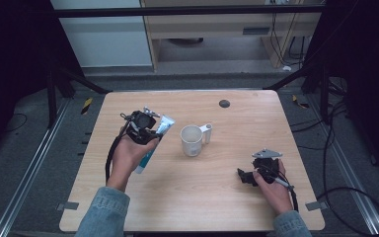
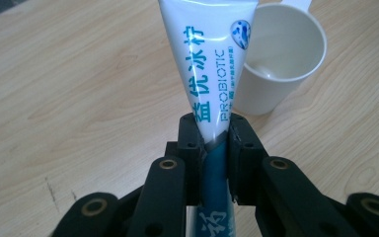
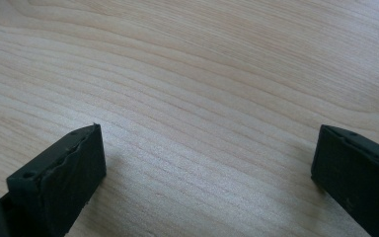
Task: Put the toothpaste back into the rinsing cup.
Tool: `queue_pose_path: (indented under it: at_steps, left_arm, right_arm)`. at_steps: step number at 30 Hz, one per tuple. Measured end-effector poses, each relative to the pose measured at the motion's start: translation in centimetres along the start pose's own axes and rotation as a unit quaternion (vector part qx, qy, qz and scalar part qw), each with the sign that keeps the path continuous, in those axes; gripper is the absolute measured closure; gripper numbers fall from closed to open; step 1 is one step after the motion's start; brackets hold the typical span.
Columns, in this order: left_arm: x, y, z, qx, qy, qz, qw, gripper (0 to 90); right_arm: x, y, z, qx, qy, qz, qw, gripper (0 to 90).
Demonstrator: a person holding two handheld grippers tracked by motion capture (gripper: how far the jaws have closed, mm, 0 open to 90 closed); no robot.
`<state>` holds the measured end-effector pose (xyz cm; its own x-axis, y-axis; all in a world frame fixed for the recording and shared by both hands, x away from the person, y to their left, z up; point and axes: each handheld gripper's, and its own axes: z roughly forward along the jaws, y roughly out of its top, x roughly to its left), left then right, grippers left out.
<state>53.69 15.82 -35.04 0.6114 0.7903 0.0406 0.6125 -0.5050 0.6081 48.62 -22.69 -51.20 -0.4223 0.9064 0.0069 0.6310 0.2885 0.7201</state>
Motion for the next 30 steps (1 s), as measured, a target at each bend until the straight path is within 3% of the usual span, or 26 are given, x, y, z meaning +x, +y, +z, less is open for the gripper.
queue_pose_path:
  at_steps: [12,30]
  left_arm:
    - [-1.5,3.0,-0.5,-0.036,-0.008,0.011,0.9993,78.3]
    - [-3.6,6.6,-0.8,-0.064,-0.012,0.035,0.9973,78.3]
  right_arm:
    - [0.0,0.0,0.0,0.0,-0.001,0.0,1.0,0.4]
    - [0.0,0.0,0.0,0.001,-0.002,-0.002,1.0,0.4]
